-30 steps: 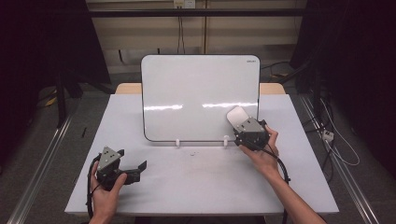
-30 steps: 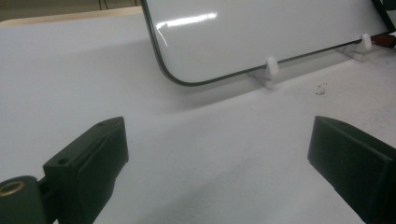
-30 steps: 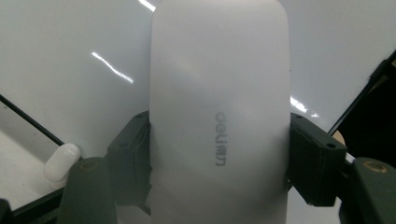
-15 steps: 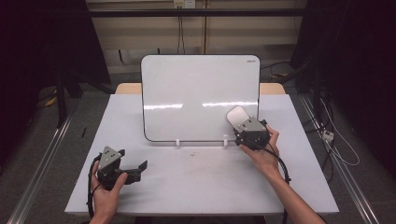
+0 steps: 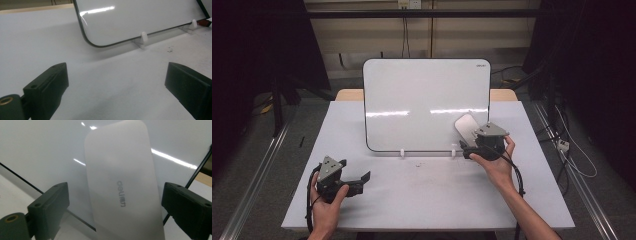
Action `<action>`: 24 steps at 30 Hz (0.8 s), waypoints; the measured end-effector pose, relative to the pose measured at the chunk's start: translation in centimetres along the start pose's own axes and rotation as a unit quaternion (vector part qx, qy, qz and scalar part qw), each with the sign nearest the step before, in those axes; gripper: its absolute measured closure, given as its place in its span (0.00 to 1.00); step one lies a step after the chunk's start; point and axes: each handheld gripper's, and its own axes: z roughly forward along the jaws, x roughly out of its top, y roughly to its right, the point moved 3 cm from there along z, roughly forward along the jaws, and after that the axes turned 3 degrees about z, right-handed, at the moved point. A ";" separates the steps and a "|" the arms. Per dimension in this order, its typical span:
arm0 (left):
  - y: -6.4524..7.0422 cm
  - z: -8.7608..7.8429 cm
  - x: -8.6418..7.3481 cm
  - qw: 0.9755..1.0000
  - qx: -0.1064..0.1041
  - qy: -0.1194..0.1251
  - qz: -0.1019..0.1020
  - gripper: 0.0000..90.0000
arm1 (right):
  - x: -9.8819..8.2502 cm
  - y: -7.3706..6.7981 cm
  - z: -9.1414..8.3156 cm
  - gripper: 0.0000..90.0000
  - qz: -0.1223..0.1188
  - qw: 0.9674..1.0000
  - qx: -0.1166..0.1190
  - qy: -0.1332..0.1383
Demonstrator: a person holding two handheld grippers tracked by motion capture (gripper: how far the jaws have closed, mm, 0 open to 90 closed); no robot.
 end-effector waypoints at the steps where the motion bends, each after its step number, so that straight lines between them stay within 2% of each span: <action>1: 0.0 -0.1 0.0 1.000 0.001 0.005 -0.001 0.06 | 0.1 0.1 -0.3 0.07 0.004 1.000 0.000 0.003; 3: 0.0 -0.1 0.0 1.000 0.000 0.003 -0.002 0.06 | 0.0 0.1 -0.8 0.06 0.019 1.000 0.012 0.003; 6: 0.0 -0.2 0.0 1.000 0.000 0.007 -0.001 0.06 | -0.2 0.1 -1.7 0.06 0.028 0.999 0.024 0.004; 9: -0.1 -0.3 0.1 1.000 0.005 0.010 0.001 0.06 | -0.7 0.3 -2.6 0.05 0.050 0.998 0.044 0.012; 11: -0.1 -0.2 0.1 1.000 0.004 0.007 -0.002 0.06 | -1.1 0.5 -3.0 0.05 0.053 0.998 0.043 0.016; 13: 0.0 -0.1 0.1 1.000 0.004 0.007 0.000 0.06 | -1.6 0.8 -3.4 0.07 0.062 0.996 0.056 0.011; 15: 0.1 -0.1 0.1 1.000 0.005 0.007 0.004 0.06 | -1.9 0.8 -3.8 0.08 0.059 0.997 0.040 0.005; 17: 0.1 -0.2 0.2 1.000 0.007 0.009 0.006 0.06 | -2.4 0.9 -4.2 0.07 0.064 0.997 0.037 0.010; 24: 0.0 -0.2 0.1 1.000 0.013 0.008 0.001 0.06 | -4.3 0.9 -5.1 0.09 0.068 0.997 0.021 -0.007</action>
